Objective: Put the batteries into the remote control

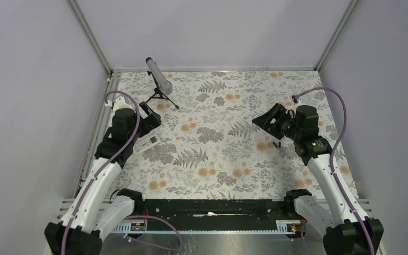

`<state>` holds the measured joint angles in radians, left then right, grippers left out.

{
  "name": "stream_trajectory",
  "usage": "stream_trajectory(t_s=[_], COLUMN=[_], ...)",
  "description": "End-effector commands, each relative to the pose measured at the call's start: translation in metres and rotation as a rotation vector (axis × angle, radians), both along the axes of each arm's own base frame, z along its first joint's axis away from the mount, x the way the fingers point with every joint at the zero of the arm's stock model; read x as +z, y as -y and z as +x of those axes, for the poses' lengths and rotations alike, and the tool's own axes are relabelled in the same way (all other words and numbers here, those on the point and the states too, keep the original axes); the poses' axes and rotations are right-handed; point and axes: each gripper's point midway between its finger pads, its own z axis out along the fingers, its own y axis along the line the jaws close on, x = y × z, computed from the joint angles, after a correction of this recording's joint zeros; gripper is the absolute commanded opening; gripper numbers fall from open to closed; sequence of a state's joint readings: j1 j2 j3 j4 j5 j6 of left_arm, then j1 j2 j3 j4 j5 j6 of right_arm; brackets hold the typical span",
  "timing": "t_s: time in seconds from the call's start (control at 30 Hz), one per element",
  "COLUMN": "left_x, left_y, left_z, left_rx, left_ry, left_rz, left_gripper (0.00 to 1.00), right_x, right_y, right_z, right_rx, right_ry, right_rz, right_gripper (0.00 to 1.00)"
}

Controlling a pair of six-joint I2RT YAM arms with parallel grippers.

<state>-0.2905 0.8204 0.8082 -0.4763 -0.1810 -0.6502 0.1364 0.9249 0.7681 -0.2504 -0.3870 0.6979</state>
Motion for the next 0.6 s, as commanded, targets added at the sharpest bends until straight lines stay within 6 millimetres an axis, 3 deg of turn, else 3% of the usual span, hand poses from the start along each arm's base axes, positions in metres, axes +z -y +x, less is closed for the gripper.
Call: stream_trajectory(t_s=[0.0, 0.13, 0.3, 0.43, 0.57], left_x=[-0.021, -0.05, -0.073, -0.097, -0.12], left_y=[-0.026, -0.05, -0.081, -0.095, -0.096], left_z=[0.033, 0.047, 0.059, 0.068, 0.081], left_rx=[0.116, 0.193, 0.343, 0.403, 0.381], left_ry=[-0.007, -0.044, -0.107, -0.174, -0.197], left_rz=[-0.112, -0.253, -0.204, -0.156, -0.137], left_gripper=[0.99, 0.99, 0.98, 0.98, 0.98], right_x=[0.014, 0.007, 0.001, -0.004, -0.005], right_y=[-0.005, -0.006, -0.002, -0.003, -0.004], right_z=[-0.002, -0.005, -0.005, -0.006, -0.008], right_rx=[0.026, 0.049, 0.037, 0.038, 0.046], right_ry=[0.07, 0.048, 0.043, 0.025, 0.019], right_rz=[0.036, 0.018, -0.005, -0.001, 0.008], right_gripper=[0.73, 0.73, 0.75, 0.75, 0.75])
